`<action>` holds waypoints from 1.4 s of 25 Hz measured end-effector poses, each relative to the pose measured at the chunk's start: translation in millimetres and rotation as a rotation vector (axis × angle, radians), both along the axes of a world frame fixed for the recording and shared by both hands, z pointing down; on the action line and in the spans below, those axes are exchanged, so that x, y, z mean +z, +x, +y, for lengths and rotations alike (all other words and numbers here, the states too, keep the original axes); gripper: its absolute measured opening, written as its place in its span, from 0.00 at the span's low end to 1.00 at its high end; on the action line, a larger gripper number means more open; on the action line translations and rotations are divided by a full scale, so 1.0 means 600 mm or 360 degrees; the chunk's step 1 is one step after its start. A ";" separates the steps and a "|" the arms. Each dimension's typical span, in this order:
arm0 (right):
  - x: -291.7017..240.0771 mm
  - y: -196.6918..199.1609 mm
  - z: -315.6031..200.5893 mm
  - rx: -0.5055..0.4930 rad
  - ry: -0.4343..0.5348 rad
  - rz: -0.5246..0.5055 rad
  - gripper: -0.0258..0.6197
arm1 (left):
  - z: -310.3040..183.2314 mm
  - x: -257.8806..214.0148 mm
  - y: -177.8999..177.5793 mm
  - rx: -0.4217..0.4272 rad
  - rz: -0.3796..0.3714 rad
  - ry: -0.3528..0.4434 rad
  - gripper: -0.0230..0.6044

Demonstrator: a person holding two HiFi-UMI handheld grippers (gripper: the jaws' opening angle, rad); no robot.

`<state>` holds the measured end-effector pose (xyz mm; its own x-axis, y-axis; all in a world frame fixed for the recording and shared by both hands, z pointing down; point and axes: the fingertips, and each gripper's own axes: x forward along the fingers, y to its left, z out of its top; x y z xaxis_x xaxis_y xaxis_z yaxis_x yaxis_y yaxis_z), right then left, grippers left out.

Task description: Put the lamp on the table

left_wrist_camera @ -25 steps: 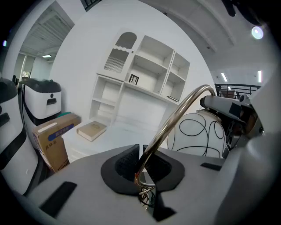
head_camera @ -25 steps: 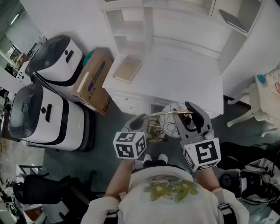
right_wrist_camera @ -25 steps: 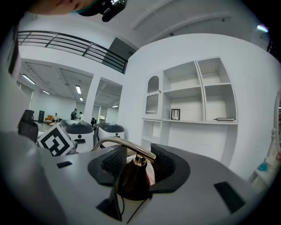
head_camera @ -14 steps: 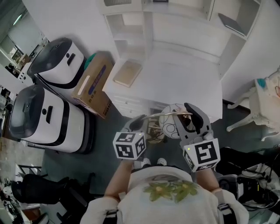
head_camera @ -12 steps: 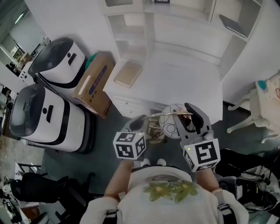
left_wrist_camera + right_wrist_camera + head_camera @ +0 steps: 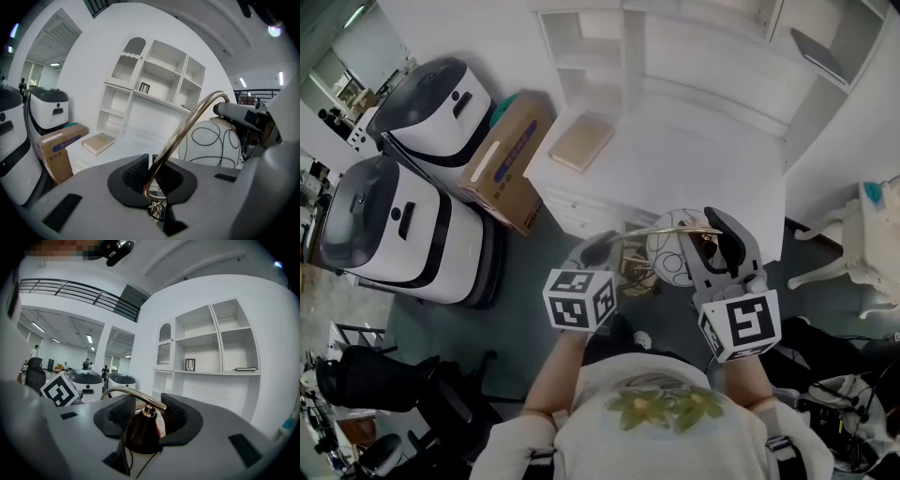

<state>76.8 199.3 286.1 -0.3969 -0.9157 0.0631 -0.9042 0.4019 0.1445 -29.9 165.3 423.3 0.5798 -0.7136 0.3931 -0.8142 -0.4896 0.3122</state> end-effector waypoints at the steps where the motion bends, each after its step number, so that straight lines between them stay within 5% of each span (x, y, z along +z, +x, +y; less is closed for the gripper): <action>1: 0.002 0.000 -0.003 -0.0001 -0.0003 0.0002 0.33 | -0.002 0.002 0.000 -0.0002 0.0002 -0.0006 0.10; 35: -0.006 -0.061 -0.302 0.0214 -0.0006 0.0031 0.33 | -0.324 -0.003 -0.046 0.0229 0.0029 -0.0010 0.10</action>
<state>40.4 18.2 282.5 -0.2692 -0.9603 0.0728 -0.9471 0.2777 0.1611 -57.5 -29.3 421.4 0.6832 -0.6200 0.3858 -0.7298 -0.5988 0.3299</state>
